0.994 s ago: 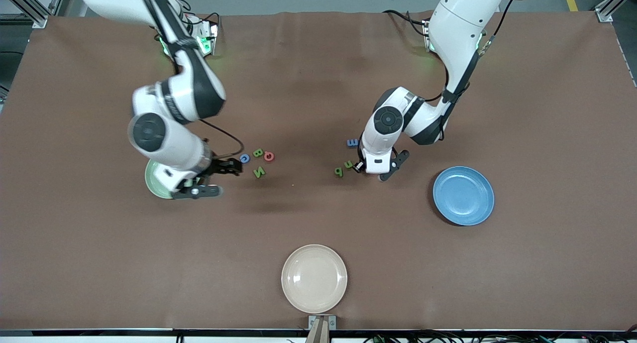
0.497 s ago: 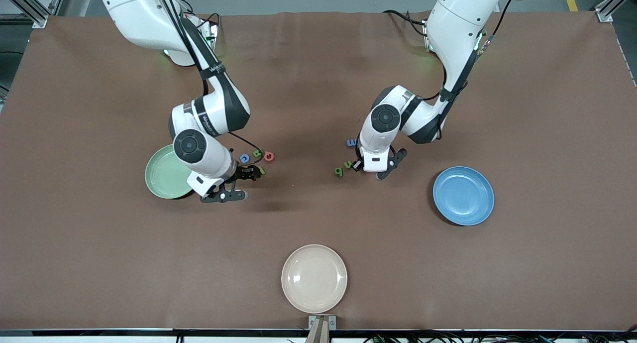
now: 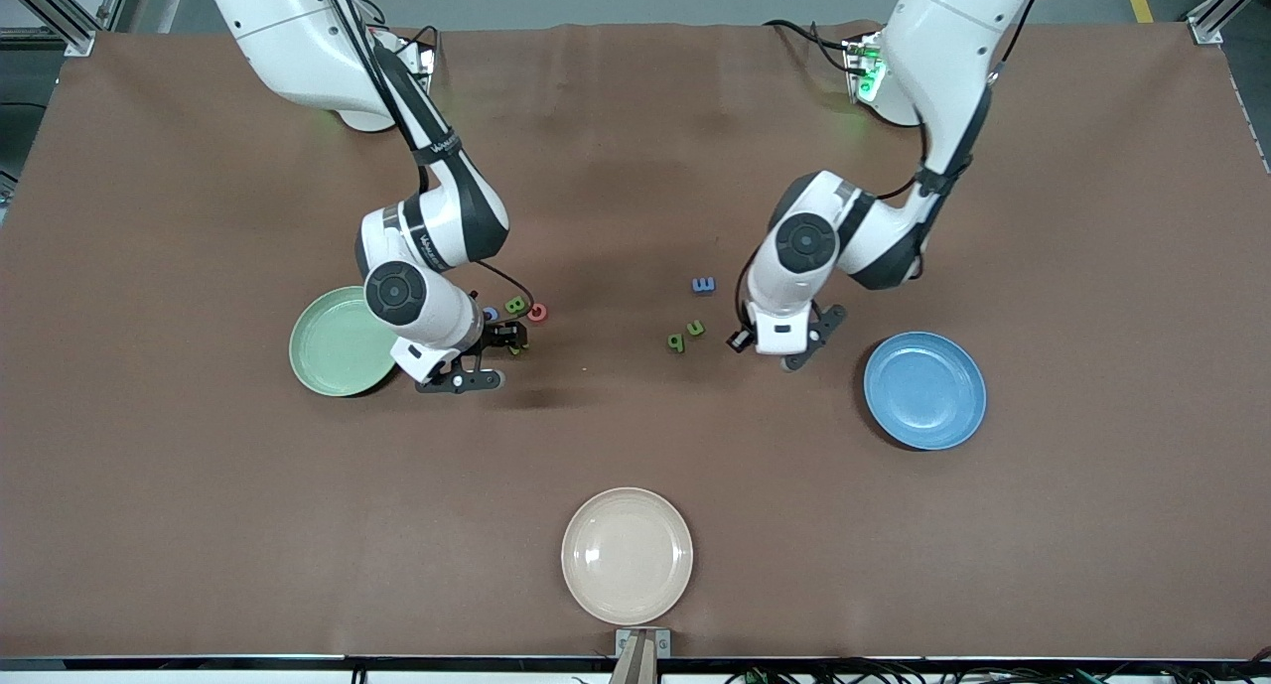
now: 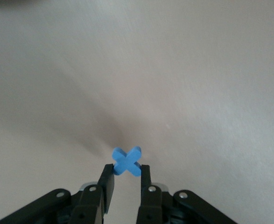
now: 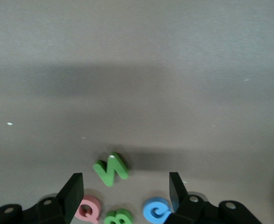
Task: Sort upper and lower case letters into plates
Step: 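Carry the x to the blue plate while the right gripper grasps N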
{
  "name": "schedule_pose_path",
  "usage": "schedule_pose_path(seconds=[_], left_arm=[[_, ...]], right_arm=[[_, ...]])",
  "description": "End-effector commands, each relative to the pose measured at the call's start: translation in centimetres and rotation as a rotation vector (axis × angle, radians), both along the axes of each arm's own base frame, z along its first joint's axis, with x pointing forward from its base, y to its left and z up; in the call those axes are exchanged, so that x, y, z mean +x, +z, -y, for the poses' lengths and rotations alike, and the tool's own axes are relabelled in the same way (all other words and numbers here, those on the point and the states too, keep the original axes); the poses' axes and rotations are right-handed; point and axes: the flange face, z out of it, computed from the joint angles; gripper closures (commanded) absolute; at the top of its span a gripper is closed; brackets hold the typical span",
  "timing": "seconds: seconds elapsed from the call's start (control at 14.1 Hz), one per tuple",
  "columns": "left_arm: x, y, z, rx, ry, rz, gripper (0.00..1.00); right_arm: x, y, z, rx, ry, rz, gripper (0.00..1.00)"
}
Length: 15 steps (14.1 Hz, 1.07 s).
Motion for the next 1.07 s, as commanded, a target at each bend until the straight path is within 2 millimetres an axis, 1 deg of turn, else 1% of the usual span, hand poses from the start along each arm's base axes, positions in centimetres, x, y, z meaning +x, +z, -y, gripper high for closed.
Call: schedule_pose_path(seconds=[0.0, 0.14, 0.21, 0.28, 0.43, 0.5, 0.57, 0.71, 0.78, 0.85, 0.92, 0.99], left_arm=[[1.1, 3.0, -5.1, 0.034, -0.105, -0.029, 0.97], [2.1, 3.9, -9.6, 0.031, -0.17, -0.032, 0.97], [2.6, 4.0, -12.0, 0.03, -0.211, -0.034, 0.97], [2.7, 3.7, -14.0, 0.035, -0.259, -0.043, 0.96], [3.5, 2.6, -19.1, 0.079, -0.318, -0.056, 0.96], [3.9, 2.2, -20.9, 0.087, -0.347, -0.06, 0.96], [4.3, 1.4, -22.6, 0.079, -0.373, -0.067, 0.96], [5.1, 0.1, -25.4, 0.061, -0.42, -0.058, 0.96], [5.4, -0.5, -26.2, 0.053, -0.441, -0.051, 0.96], [5.5, -1.2, -26.7, 0.049, -0.447, -0.052, 0.96], [5.8, -1.6, -26.7, 0.046, -0.456, -0.049, 0.96], [6.1, -1.9, -27.4, 0.043, -0.455, -0.048, 0.96]], right_arm=[[-0.7, -1.8, -1.2, 0.017, 0.008, 0.017, 0.17], [-0.9, -2.4, -1.6, 0.016, 0.018, 0.024, 0.17], [-1.3, -2.6, -2.0, 0.014, 0.027, 0.02, 0.17], [-1.6, -2.9, -2.3, 0.011, 0.035, 0.016, 0.17], [-2.0, -3.0, -2.9, 0.007, 0.051, 0.014, 0.19], [-2.3, -3.2, -3.0, 0.004, 0.056, 0.008, 0.2], [-2.6, -3.4, -3.2, -0.001, 0.065, 0.006, 0.2], [-3.0, -3.7, -3.0, -0.002, 0.095, 0.0, 0.21], [-3.3, -4.0, -3.0, -0.005, 0.104, -0.003, 0.22], [-3.4, -4.0, -3.0, -0.006, 0.109, -0.004, 0.22], [-3.4, -4.0, -3.0, -0.007, 0.11, -0.003, 0.24], [-3.4, -4.0, -3.0, -0.012, 0.126, 0.0, 0.26]])
